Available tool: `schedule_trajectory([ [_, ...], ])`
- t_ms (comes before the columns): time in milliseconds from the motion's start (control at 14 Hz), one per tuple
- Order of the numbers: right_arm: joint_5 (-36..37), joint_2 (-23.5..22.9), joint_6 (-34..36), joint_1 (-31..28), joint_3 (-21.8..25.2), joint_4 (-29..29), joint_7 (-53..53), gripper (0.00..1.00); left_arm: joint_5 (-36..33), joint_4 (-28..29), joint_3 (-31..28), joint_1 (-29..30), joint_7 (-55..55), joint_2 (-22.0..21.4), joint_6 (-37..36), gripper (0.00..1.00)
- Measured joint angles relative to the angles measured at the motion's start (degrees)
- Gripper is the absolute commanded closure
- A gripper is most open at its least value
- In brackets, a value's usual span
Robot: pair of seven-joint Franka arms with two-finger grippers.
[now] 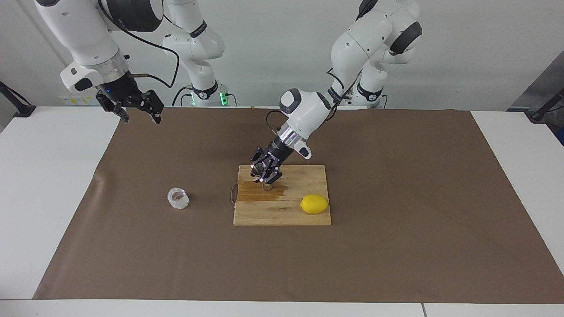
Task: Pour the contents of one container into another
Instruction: 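Lower the metal cup onto the board and open the left gripper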
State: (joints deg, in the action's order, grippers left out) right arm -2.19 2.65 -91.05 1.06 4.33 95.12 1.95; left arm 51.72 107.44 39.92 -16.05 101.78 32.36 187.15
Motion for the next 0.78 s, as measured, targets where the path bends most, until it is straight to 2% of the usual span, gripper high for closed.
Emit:
schedule_trajectory([
  [641, 0.0, 0.0, 0.0, 0.0, 0.0, 0.0, 0.0, 0.00, 0.0, 0.2, -0.2, 1.1, 0.0, 0.0, 0.1, 0.59],
  [713, 0.0, 0.0, 0.0, 0.0, 0.0, 0.0, 0.0, 0.00, 0.0, 0.3, -0.2, 1.4, 0.0, 0.0, 0.1, 0.59],
  [784, 0.0, 0.0, 0.0, 0.0, 0.0, 0.0, 0.0, 0.00, 0.0, 0.4, -0.2, 1.6, 0.0, 0.0, 0.1, 0.54],
])
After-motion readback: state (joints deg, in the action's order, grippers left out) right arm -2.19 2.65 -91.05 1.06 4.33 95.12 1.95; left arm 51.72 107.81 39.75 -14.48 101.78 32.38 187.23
